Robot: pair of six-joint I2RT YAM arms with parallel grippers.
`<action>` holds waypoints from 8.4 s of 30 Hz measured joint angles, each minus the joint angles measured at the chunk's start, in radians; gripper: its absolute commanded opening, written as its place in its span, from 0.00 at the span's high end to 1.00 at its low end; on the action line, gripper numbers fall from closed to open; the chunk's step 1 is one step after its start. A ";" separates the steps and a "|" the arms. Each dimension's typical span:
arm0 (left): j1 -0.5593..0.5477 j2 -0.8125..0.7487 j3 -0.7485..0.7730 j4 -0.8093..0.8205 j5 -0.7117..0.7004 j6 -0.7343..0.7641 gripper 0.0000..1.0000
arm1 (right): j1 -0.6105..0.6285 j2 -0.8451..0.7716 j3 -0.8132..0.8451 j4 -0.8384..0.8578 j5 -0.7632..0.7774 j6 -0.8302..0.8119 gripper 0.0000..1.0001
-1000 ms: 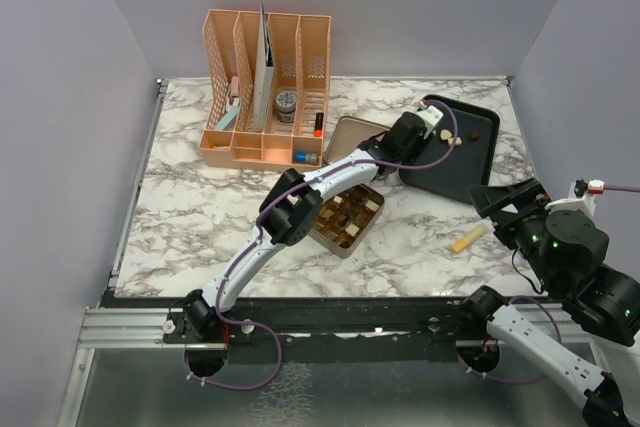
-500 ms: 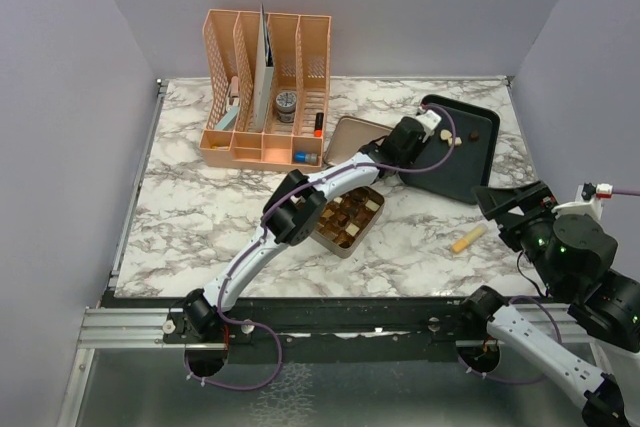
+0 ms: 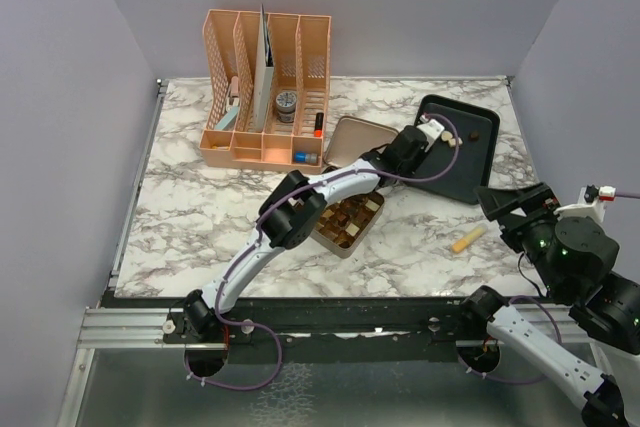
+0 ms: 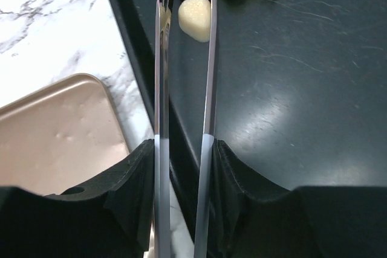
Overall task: Pack the chocolate
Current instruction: Pick up the fake chocolate from the plate, then place the fake chocolate in the packing box, then pick up the fake chocolate from the plate.
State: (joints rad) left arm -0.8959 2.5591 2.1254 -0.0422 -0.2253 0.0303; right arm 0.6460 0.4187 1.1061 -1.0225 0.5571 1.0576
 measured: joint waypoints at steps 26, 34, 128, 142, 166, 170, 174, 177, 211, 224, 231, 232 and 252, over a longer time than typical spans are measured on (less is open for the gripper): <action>-0.085 -0.157 -0.206 -0.005 -0.011 0.018 0.71 | 0.000 -0.024 -0.010 -0.001 0.003 0.000 0.14; -0.084 -0.183 -0.206 -0.008 -0.011 0.015 0.70 | 0.000 -0.028 -0.010 -0.001 0.003 0.000 0.14; 0.037 -1.394 -0.964 -1.006 0.287 -0.564 0.56 | 0.000 0.073 -0.148 -0.050 -0.051 0.045 0.14; 0.037 -1.394 -0.964 -1.003 0.285 -0.567 0.53 | 0.000 0.058 -0.148 -0.050 -0.051 0.045 0.14; 0.036 -1.205 -0.857 -0.535 0.141 -0.255 0.54 | 0.000 0.034 -0.064 -0.053 -0.049 0.014 0.14; 0.036 -1.103 -0.839 -0.387 0.139 -0.171 0.54 | 0.000 0.032 -0.056 -0.053 -0.048 0.013 0.14; 0.029 -0.950 -0.746 -0.282 0.154 -0.095 0.54 | 0.000 0.032 -0.056 -0.053 -0.048 0.010 0.14; 0.019 -0.825 -0.654 -0.227 0.175 -0.045 0.54 | 0.000 0.032 -0.056 -0.053 -0.048 0.007 0.14; -0.022 -0.298 -0.280 -0.133 0.205 0.064 0.52 | 0.000 0.032 -0.029 -0.072 -0.048 0.008 0.14; -0.006 -0.240 -0.229 -0.122 0.195 0.065 0.51 | 0.000 0.033 -0.029 -0.073 -0.046 0.008 0.14; 0.008 -0.212 -0.207 -0.126 0.195 0.063 0.49 | 0.000 0.033 -0.029 -0.075 -0.045 0.008 0.14; 0.010 -0.209 -0.204 -0.126 0.194 0.063 0.49 | 0.000 0.033 -0.029 -0.076 -0.045 0.008 0.14; 0.011 -0.204 -0.210 -0.141 0.198 0.048 0.67 | 0.000 0.021 -0.029 -0.079 -0.045 0.016 0.14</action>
State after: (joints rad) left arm -0.8848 2.3547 1.9156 -0.1829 -0.0269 0.0788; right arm 0.6460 0.4397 1.0771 -1.1019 0.5121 1.0740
